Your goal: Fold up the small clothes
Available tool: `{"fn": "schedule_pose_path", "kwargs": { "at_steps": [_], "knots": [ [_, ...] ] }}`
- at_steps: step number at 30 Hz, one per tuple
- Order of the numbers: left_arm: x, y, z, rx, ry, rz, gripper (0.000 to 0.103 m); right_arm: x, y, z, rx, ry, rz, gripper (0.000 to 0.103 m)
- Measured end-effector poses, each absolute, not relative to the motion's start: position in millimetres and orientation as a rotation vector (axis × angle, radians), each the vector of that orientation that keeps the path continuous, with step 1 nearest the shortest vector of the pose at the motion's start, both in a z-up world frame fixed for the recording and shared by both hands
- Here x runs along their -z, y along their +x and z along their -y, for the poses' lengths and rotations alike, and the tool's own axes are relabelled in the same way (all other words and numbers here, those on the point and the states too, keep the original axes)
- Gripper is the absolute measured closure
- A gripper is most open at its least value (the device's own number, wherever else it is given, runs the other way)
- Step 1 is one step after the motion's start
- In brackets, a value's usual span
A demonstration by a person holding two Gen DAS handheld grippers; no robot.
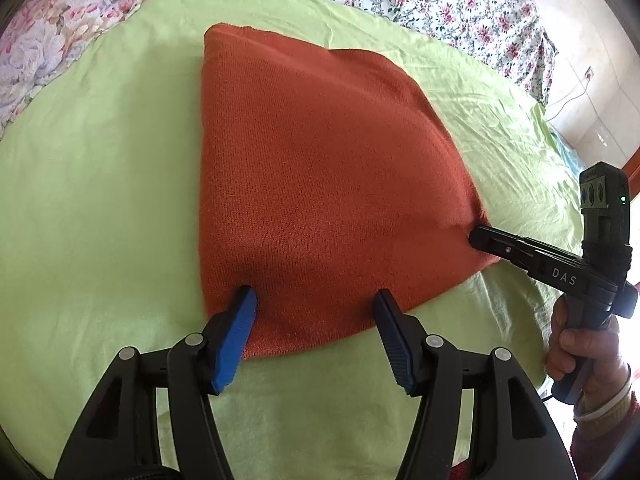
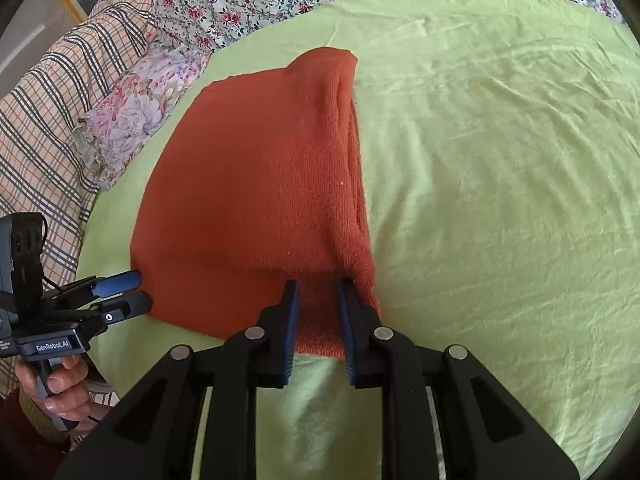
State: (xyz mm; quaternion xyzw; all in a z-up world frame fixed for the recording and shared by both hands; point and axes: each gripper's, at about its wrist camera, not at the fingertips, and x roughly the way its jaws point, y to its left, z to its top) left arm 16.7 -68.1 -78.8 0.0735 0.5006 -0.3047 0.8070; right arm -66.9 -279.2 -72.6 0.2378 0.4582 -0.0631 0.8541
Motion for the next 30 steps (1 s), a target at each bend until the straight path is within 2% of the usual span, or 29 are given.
{"fn": "schedule_pose_path", "kwargs": {
  "at_steps": [11,13,18,30],
  "knots": [
    [68,-2,47,0.558,0.238,-1.081,0.042,62,-86,280,0.161,0.504,-1.001,0.082],
    [68,-6,35,0.517,0.237,-1.096,0.042,55,-93,277,0.181,0.499,-1.0,0.08],
    [68,-16,15,0.443,0.252,-1.099,0.042,39,-114,263,0.159,0.479,-0.973,0.064],
    [76,-40,3,0.435,0.252,-1.107,0.034,43,-128,236,0.13,0.457,-1.048,0.06]
  ]
}}
